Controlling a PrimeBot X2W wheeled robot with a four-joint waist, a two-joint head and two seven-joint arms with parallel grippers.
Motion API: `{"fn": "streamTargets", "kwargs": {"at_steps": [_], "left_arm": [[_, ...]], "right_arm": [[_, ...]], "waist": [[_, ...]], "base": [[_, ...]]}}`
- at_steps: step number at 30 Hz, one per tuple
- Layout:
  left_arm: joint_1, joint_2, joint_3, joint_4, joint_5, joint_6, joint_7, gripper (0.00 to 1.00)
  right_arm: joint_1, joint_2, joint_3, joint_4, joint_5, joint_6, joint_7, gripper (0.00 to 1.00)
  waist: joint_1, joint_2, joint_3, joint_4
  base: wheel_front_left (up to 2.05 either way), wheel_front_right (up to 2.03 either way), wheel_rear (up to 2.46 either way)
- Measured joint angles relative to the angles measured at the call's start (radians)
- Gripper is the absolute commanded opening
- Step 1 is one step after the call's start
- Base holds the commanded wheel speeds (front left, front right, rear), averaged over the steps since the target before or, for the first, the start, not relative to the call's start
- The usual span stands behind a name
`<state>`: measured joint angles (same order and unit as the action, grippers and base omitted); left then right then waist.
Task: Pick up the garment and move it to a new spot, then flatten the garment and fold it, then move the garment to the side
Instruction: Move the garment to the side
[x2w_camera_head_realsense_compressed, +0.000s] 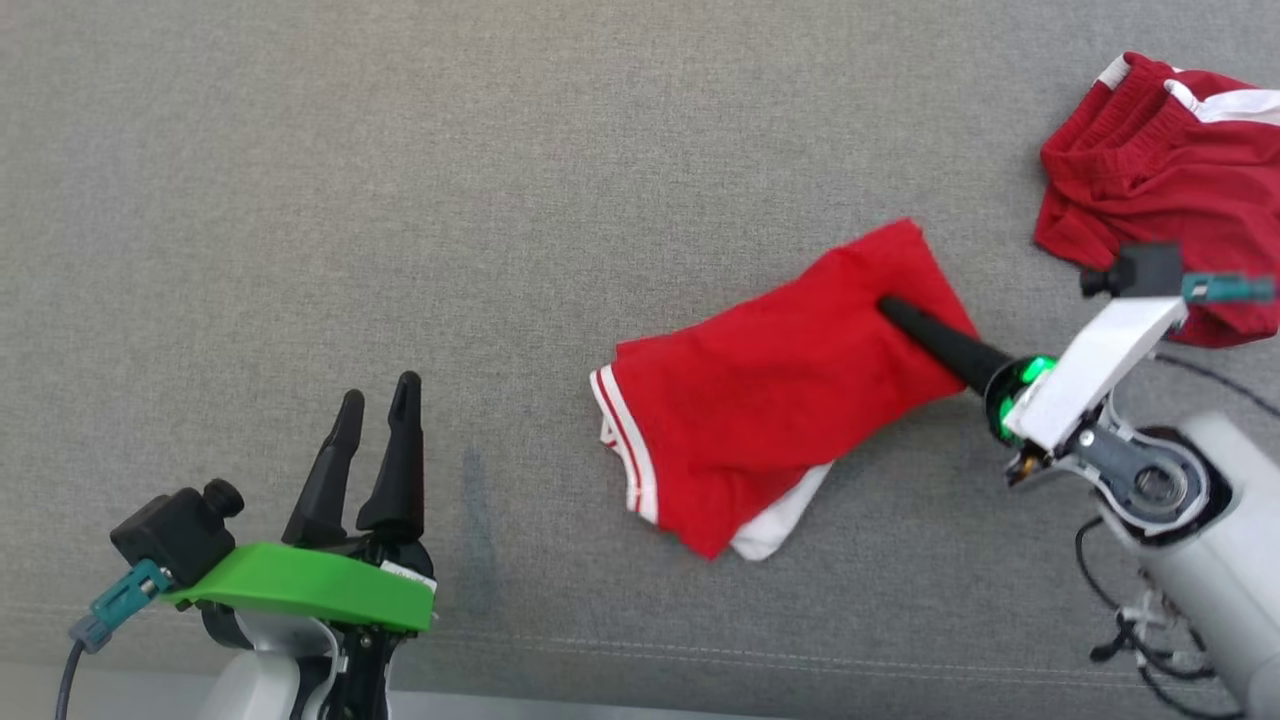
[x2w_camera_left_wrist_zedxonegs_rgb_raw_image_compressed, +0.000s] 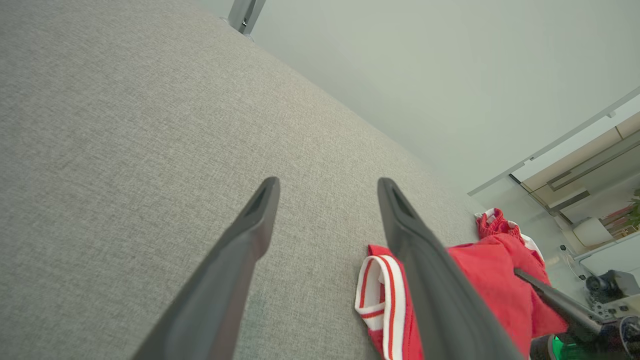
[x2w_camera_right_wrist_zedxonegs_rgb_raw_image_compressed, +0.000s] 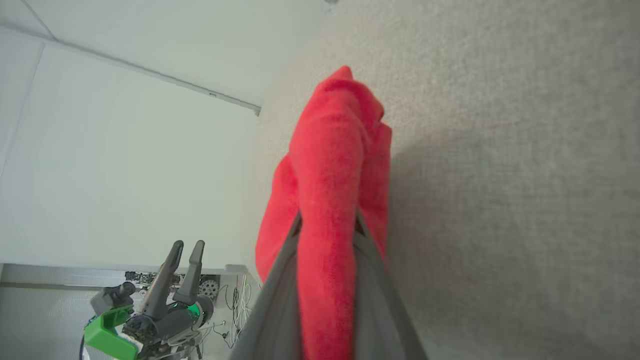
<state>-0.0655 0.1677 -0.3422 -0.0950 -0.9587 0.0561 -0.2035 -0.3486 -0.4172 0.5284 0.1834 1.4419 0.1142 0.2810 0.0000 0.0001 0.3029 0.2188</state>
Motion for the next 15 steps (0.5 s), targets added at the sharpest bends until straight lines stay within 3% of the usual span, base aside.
{"fn": "streamTargets", "kwargs": {"at_steps": [7,15], "left_arm": [[-0.039,-0.023,-0.024,0.007,0.0,-0.004,0.002,1.0],[-0.04,-0.025,-0.012,0.017,0.0,-0.004,0.001,1.0]], "right_arm": [[-0.199,-0.098,-0.019,-0.025,-0.081,0.0,0.067,0.0],[-0.285,-0.114,-0.056,0.048,-0.08,-0.037,0.099,0.0]], "waist": [[0.0,0.0,0.005,0.029],[0.0,0.0,0.018,0.072]], "base": [[0.0,0.0,0.0],[0.0,0.0,0.0]]}}
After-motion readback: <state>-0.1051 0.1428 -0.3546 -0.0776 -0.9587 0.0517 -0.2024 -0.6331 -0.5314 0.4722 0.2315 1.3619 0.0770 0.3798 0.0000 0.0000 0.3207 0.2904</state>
